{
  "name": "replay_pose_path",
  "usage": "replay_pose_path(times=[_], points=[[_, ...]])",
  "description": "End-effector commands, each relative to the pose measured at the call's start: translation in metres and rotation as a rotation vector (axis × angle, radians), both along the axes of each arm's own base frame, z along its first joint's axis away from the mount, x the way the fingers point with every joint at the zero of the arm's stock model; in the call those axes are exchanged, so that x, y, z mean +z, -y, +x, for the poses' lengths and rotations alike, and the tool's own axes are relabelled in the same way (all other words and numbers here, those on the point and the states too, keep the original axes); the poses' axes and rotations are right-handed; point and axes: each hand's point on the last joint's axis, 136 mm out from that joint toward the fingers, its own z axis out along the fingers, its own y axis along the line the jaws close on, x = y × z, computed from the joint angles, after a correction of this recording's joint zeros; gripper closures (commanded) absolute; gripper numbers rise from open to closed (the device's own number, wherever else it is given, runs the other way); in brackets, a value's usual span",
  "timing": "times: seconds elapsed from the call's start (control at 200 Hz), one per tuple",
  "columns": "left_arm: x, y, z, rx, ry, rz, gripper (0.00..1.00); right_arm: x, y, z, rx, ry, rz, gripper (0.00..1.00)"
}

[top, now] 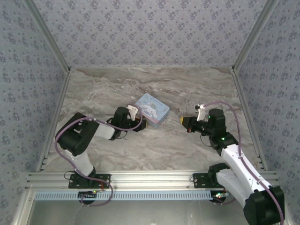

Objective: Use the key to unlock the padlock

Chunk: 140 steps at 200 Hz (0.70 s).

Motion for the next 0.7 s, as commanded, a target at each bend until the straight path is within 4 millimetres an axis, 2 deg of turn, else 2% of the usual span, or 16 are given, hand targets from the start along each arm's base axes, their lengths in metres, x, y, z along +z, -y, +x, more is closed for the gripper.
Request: replay_pose_path(times=[0.0,0.225,0.695], points=[[-0.002,0.007,-0.007,-0.052,-0.011,-0.016,0.55,0.004,-0.002,-0.001,0.002,0.024,0.011,1.0],[-0.003,0.013,-0.011,-0.063,-0.023,-0.023,0.57,0.004,-0.002,-0.001,0.002,0.022,0.014,1.0],[-0.006,0.023,-0.005,-0.042,-0.03,-0.031,0.66,0.003,-0.003,-0.001,0.003,0.02,0.018,1.0]])
